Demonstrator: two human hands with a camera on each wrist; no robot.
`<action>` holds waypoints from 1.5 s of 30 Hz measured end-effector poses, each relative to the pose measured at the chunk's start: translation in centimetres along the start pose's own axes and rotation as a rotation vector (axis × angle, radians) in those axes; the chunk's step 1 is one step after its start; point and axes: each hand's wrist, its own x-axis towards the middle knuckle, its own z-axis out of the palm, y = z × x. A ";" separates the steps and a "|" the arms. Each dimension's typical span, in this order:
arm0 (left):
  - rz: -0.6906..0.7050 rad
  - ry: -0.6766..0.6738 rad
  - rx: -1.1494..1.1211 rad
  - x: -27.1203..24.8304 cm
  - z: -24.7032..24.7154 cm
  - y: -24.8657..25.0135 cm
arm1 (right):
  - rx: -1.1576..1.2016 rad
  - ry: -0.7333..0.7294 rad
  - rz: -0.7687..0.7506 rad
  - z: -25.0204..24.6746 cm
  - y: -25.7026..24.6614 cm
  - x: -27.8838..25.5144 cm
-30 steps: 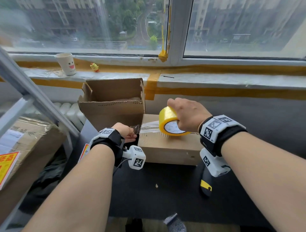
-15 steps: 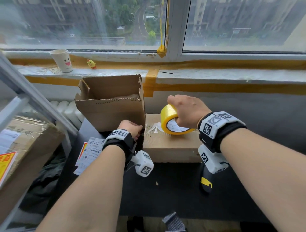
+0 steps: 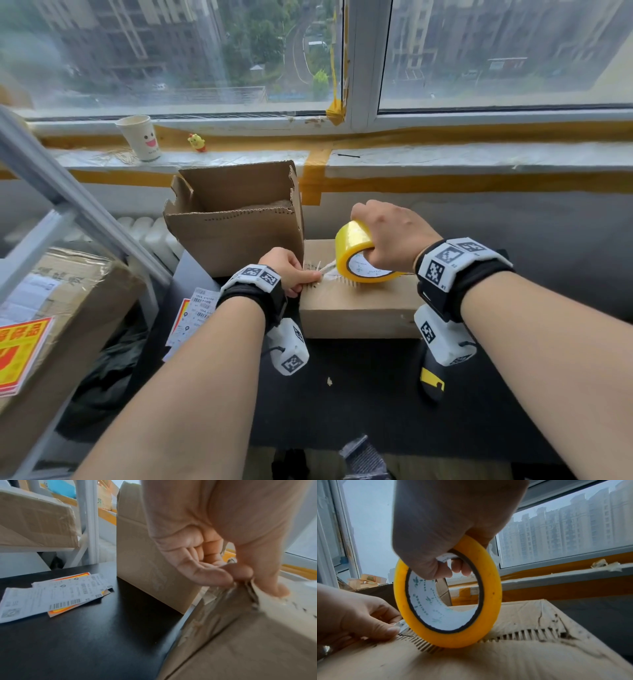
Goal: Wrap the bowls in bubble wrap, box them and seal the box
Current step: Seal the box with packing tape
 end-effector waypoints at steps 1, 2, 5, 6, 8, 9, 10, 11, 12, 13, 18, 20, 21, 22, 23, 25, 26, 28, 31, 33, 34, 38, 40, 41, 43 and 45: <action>0.004 -0.014 -0.002 0.0 0.1 -0.1 | 0.045 0.012 0.016 0.1 0.2 -0.2; 0.005 -0.030 -0.005 0.1 0.2 -0.2 | 0.106 0.031 0.054 0.3 0.6 -0.4; 0.007 -0.060 -0.010 0.1 0.3 -0.3 | 0.249 0.073 0.254 1.4 2.7 -1.6; 0.005 -0.065 -0.014 0.1 0.5 -0.2 | 0.243 0.046 0.328 1.9 3.4 -2.0; -0.001 -0.063 -0.025 0.3 0.7 0.0 | 0.186 -0.041 0.431 2.9 4.2 -2.3; -0.006 -0.061 -0.030 0.3 0.8 0.0 | 0.169 -0.067 0.454 3.2 4.3 -2.3; -0.012 -0.063 -0.037 0.3 0.9 0.0 | 0.165 -0.074 0.465 3.4 4.2 -2.3; -0.016 -0.068 -0.047 0.4 0.9 0.0 | 0.163 -0.074 0.472 3.3 4.0 -2.2; -0.020 -0.078 -0.056 0.5 1.0 -0.1 | 0.157 -0.076 0.478 3.2 3.9 -2.2; -0.023 -0.089 -0.068 0.6 1.0 -0.2 | 0.148 -0.075 0.483 3.0 3.6 -2.2; -0.027 -0.089 -0.109 0.4 1.0 -0.3 | 0.083 -0.019 0.473 1.7 2.8 -2.5; -0.031 -0.093 -0.129 0.3 1.0 -0.4 | 0.063 -0.008 0.477 0.9 3.1 -2.9; -0.035 -0.097 -0.142 0.4 1.0 -0.5 | 0.039 -0.002 0.482 0.6 3.5 -3.2; -0.040 -0.102 -0.159 0.5 1.0 -0.6 | 0.010 0.004 0.487 0.3 3.8 -3.6; -0.043 -0.108 -0.175 0.5 0.9 -0.7 | -0.016 0.008 0.491 0.0 4.1 -3.9; -0.042 -0.111 -0.183 0.6 0.9 -0.8 | -0.042 0.018 0.502 0.0 4.5 -4.3; -0.037 -0.102 -0.175 0.7 0.9 -0.8 | -0.041 0.032 0.511 0.1 4.6 -4.5; -0.033 -0.083 -0.168 0.8 0.9 -1.0 | 0.008 0.077 0.548 0.5 4.7 -4.7; -0.035 -0.087 -0.179 0.9 0.9 -1.1 | 0.174 0.137 0.671 1.2 5.1 -5.1; -0.050 -0.105 -0.202 0.8 0.9 -1.2 | 0.234 0.136 0.727 1.8 5.5 -5.2; -0.058 -0.115 -0.229 0.8 0.9 -1.3 | 0.258 0.123 0.741 2.2 5.6 -5.2; -0.073 -0.130 -0.352 0.7 1.0 -1.6 | 0.341 0.056 0.741 2.8 5.5 -4.4; -0.068 -0.141 -0.353 0.6 0.8 -1.4 | 0.320 0.066 0.733 2.7 5.5 -4.3; -0.066 -0.143 -0.347 0.6 0.7 -1.4 | 0.298 0.079 0.728 2.6 5.5 -4.3; -0.067 -0.135 -0.328 0.6 0.5 -1.2 | 0.243 0.114 0.717 2.2 5.8 -4.5; -0.072 -0.129 -0.310 0.5 0.5 -0.9 | 0.189 0.140 0.705 1.6 6.1 -4.6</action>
